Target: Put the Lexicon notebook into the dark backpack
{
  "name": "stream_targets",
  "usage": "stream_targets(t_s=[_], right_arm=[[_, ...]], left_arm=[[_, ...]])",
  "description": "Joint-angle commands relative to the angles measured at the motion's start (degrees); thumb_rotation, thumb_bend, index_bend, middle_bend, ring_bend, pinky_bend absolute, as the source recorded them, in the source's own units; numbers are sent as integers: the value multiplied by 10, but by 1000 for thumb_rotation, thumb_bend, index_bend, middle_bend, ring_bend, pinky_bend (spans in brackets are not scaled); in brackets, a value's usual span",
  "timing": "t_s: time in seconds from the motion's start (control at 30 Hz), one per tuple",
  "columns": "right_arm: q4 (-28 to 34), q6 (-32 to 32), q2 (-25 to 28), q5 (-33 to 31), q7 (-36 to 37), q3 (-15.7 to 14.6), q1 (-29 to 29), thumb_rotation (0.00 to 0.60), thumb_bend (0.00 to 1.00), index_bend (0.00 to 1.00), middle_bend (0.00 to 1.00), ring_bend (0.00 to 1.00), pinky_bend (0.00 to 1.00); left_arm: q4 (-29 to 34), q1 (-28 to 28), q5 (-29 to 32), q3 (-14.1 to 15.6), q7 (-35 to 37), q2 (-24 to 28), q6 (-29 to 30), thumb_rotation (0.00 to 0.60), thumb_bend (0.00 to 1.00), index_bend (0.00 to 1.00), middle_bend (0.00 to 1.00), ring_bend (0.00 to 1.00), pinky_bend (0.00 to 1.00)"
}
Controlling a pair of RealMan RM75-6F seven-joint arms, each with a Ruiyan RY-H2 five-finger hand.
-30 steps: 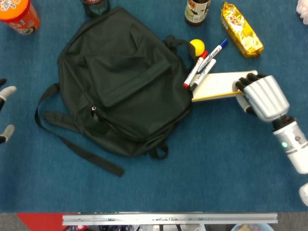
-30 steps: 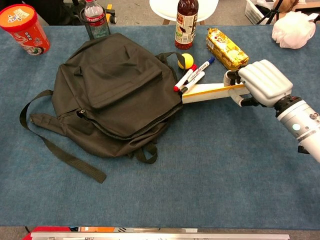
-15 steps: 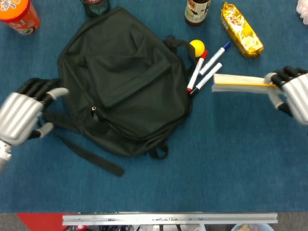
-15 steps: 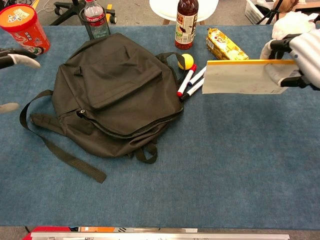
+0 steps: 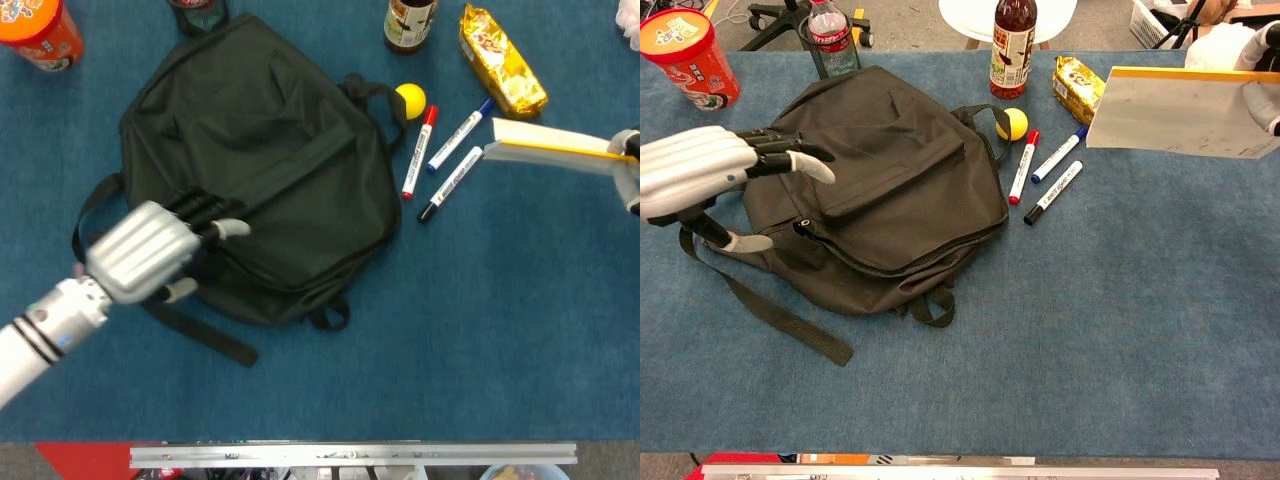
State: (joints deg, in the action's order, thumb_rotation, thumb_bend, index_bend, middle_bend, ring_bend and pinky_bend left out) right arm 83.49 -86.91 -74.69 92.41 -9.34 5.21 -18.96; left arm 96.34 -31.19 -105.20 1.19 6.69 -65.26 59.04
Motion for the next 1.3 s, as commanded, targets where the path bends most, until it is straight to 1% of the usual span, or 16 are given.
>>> stream_targets(t_s=[0.03,0.17,0.33,0.63,0.87,1.0,1.17,1.3], right_arm=[[-1,0,1,-1,4,2,2,600,433,718,643,508,688],[-5,0,2,0,10,3,4,600,434,718,643,508,688],[-10,1,0,-1,18,4,6,600,433,718,643,508,688],[-16,-3,0,1,31,5,11,600,433,718,643,510,689],[-17,-7,3,4,37,5,16,600,433,718,643,510,689],[-13,-10,5,6,39,6,18,600,433,720,643,511,689],[-9,-13,8,9,43,6,21,600,433,724,643,514,692],[-8,-16,10,9,46,7,23,600,433,725,644,514,692]], left_arm=[[-6,-19,7,4,-11,-30,-28,600,181,205,140,158,163],[-19,-30,24,5,-29,-64,-50,600,180,196,140,158,163],[-34,-38,54,-2,-36,-106,-60,600,179,176,138,155,163],[-63,-54,104,-9,-72,-157,-86,600,178,156,127,148,163],[-89,-65,137,-11,-86,-187,-106,600,178,144,123,144,163],[-105,-69,156,-13,-87,-203,-113,600,178,139,122,144,163],[-124,-70,175,-18,-70,-226,-109,600,178,142,123,144,175],[-133,-75,188,-20,-56,-241,-116,600,179,177,136,157,209]])
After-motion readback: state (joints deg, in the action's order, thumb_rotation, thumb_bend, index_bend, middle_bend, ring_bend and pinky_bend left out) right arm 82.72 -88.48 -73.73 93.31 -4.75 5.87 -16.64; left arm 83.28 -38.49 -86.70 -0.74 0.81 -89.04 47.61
